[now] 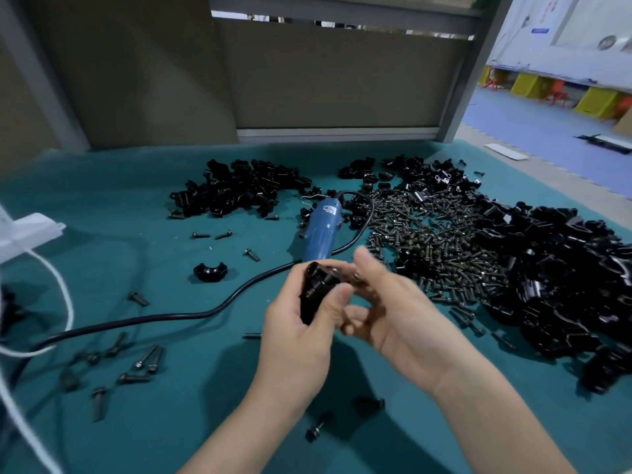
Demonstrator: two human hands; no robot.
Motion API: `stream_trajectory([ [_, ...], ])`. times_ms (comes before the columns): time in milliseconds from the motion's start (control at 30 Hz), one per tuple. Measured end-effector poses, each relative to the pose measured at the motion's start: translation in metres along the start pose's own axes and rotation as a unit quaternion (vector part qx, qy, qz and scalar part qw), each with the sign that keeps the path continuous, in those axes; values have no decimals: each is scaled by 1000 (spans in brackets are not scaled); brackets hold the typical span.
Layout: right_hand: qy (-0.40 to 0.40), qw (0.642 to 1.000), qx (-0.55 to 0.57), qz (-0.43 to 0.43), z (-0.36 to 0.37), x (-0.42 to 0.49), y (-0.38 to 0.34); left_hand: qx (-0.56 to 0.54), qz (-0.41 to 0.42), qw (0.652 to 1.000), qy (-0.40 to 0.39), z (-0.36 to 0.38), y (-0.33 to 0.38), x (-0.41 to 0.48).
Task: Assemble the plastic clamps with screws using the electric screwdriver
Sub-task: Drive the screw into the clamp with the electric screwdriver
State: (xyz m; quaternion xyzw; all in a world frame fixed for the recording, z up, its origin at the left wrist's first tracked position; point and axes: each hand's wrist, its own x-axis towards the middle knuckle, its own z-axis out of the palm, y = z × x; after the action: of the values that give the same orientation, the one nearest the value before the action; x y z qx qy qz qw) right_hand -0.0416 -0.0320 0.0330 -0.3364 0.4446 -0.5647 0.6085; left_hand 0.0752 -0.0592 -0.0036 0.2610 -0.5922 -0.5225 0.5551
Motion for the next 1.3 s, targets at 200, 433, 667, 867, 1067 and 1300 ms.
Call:
stream_trajectory([
  [200,157,961,-228,-5,-35,55,-27,-83,-82,988,97,-53,-12,12],
  [433,208,822,-527,53,-3,143,11,-53,-101,986,124,-65,-25,14],
  [667,90,972,216,15,-16,143,-25,46,-112,981,152,-78,-30,16],
  [867,38,914,398,-69,-4,141,-11,72,-144,981,108,-73,-30,13],
  [1067,20,883,458,-106,-15,142,-12,106,-164,976,100,-75,-29,16],
  [1300,53,884,444,-134,-26,135,-18,159,-182,965,96,-75,-30,13],
])
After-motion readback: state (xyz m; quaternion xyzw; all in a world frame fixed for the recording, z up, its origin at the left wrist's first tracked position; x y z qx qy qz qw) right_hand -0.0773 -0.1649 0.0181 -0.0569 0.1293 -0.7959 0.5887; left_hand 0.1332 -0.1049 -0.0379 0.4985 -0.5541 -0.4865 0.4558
